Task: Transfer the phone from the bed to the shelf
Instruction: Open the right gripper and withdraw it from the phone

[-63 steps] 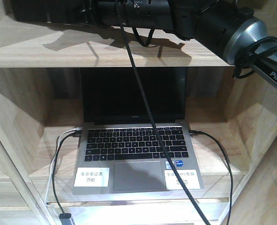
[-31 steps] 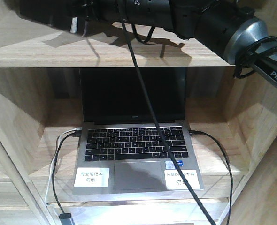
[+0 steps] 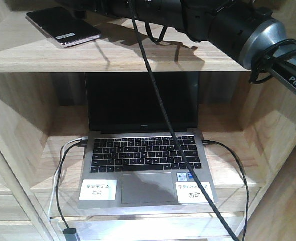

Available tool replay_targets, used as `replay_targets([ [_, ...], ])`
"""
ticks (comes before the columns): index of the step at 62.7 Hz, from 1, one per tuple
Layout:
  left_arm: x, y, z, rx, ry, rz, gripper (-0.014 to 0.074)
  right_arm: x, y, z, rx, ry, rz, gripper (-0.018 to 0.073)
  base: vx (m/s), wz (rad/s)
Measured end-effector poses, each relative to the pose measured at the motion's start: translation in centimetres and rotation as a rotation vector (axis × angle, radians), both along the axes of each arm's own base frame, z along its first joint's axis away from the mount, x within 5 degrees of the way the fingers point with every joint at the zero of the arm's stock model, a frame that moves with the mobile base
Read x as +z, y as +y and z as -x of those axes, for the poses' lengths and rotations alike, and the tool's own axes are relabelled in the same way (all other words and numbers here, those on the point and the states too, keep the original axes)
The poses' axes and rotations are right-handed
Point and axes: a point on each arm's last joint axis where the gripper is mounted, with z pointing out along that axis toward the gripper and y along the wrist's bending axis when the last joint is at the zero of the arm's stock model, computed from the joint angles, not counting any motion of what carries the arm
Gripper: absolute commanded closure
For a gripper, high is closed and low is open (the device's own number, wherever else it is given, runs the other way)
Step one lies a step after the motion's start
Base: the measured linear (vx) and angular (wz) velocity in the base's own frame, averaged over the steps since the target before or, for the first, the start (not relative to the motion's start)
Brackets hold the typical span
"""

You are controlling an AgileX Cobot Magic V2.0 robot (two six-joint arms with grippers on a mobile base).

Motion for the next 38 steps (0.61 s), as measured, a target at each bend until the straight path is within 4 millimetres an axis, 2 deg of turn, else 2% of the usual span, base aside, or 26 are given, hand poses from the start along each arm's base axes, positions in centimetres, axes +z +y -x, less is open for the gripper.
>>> replay_targets([
  [8,0.0,0.0,0.0,0.0,0.0,0.0,0.0595,0.2,-0.1,0.1,-0.002,-0.015,0.015,-0.0101,0.0,0.0],
  [13,0.0,0.0,0.0,0.0,0.0,0.0,0.0595,0.9,-0.4,0.5,-0.003,-0.03,0.01,-0.0037,0.0,0.0],
  [17,0.0,0.0,0.0,0.0,0.0,0.0,0.0595,1.9,-0.7,1.0,-0.004,-0.049,0.003,0.0047,0.0,0.0],
  [22,0.0,0.0,0.0,0.0,0.0,0.0,0.0595,3.2,-1.2,1.9,-0.006,-0.077,-0.008,0.0194,0.0,0.0],
  [31,0.0,0.0,0.0,0.0,0.0,0.0,0.0595,5.7,-2.2,3.6,-0.004,-0.13,-0.001,0.0569,0.0,0.0],
  [38,0.0,0.0,0.0,0.0,0.0,0.0,0.0595,6.9,-2.8,4.8,0.009,-0.153,0.021,0.0571,0.0,0.0],
])
